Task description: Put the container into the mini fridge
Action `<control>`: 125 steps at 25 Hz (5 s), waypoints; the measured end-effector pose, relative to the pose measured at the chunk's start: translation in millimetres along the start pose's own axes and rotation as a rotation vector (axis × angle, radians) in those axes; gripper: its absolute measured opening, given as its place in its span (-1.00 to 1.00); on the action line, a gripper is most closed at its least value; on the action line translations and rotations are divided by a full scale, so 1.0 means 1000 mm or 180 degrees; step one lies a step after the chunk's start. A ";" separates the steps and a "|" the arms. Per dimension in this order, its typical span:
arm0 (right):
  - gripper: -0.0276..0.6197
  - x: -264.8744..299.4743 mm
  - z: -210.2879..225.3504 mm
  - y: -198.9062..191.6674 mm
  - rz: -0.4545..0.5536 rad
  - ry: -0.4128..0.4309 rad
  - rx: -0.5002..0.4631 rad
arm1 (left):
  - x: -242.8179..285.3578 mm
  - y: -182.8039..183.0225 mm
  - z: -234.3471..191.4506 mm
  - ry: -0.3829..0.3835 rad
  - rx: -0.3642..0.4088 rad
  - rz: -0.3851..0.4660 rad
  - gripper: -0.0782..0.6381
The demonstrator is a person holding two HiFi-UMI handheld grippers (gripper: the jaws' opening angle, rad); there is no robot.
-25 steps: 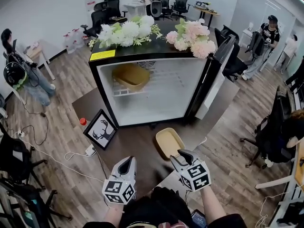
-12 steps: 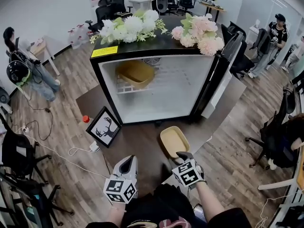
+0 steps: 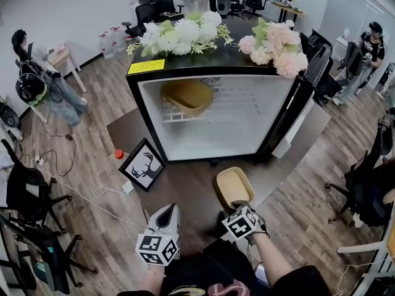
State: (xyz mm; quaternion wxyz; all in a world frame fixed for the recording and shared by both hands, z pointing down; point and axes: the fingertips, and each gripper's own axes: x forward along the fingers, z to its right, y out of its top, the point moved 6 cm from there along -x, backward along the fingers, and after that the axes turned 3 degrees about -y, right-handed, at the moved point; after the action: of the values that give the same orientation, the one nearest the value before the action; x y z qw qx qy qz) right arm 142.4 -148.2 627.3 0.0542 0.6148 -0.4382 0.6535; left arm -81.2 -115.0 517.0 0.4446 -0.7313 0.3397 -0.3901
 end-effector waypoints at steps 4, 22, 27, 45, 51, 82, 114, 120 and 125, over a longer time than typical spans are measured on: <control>-0.70 0.006 0.001 -0.001 -0.0123 -0.0092 -0.0113 | -0.001 0.001 -0.004 0.0011 -0.0006 0.0008 -0.76; -0.82 0.004 0.008 0.008 -0.0247 -0.0299 -0.0422 | -0.007 -0.002 0.005 -0.0157 -0.0011 0.0106 -0.76; -0.83 -0.013 0.003 0.012 -0.0236 -0.0277 -0.0610 | -0.006 -0.004 0.007 -0.0229 -0.0040 0.0105 -0.76; -0.83 -0.140 0.033 0.094 0.0023 -0.0072 -0.0541 | 0.004 -0.006 0.030 -0.0568 0.0143 -0.0044 -0.76; -0.83 -0.168 0.057 0.129 0.0069 -0.0363 -0.0730 | 0.003 -0.003 0.035 -0.0656 0.0165 -0.0060 -0.76; -0.82 -0.123 0.173 0.267 0.0003 -0.0483 -0.0580 | -0.023 0.015 -0.043 0.0190 -0.0430 0.0273 -0.76; -0.19 -0.156 0.189 0.293 0.0944 -0.0559 -0.0471 | 0.001 0.046 -0.056 0.0225 -0.0275 0.0365 -0.76; -0.13 -0.194 0.165 0.268 0.1634 -0.0603 -0.0333 | 0.000 0.055 -0.048 0.0138 -0.0269 0.0433 -0.76; -0.13 -0.213 0.147 0.237 0.2227 -0.0603 0.0164 | 0.010 0.058 -0.035 -0.0050 -0.0226 0.0397 -0.76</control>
State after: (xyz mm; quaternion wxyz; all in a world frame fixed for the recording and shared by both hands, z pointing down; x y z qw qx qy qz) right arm 159.5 -287.4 305.7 -0.2291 0.4866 -0.6085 0.5835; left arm -115.8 -158.5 477.4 0.4445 -0.7271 0.3947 -0.3435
